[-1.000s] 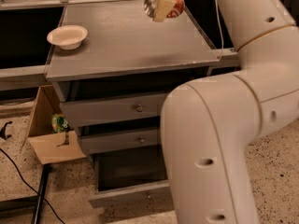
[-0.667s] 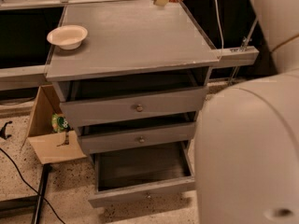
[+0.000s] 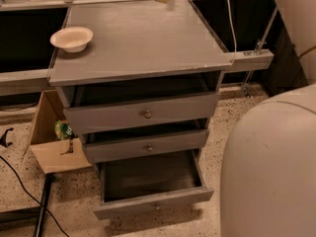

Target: Place coke can into bottom drawer

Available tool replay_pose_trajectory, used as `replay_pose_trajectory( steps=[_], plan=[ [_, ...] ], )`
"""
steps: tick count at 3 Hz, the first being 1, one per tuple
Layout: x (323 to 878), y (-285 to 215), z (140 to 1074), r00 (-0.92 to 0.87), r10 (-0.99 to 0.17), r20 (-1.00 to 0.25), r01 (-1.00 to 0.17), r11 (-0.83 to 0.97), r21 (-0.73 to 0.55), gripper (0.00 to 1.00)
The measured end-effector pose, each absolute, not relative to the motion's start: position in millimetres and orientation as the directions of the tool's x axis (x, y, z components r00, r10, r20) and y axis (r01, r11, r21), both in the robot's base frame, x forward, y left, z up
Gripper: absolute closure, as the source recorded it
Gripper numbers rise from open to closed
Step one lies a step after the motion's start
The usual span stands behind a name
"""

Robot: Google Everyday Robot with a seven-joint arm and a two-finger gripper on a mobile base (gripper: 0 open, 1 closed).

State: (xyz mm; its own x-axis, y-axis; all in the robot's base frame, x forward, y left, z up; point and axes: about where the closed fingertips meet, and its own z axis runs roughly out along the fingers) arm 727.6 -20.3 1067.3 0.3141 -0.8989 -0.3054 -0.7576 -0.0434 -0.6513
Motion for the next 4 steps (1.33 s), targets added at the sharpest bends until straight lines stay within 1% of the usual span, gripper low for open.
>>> replay_pose_trajectory(
  steps=[1, 2, 3, 4],
  plan=[
    [717, -29, 1049, 0.291, -0.909, -0.298, -0.795, -0.057, -0.603, 1.0],
    [681, -48, 1033, 0.254, -0.915, -0.314, -0.835, -0.043, -0.548, 1.0],
    [637, -56, 1013, 0.226, -0.915, -0.333, -0.864, -0.03, -0.503, 1.0],
    [592, -53, 990, 0.217, -0.906, -0.364, -0.884, -0.024, -0.467, 1.0]
  ],
)
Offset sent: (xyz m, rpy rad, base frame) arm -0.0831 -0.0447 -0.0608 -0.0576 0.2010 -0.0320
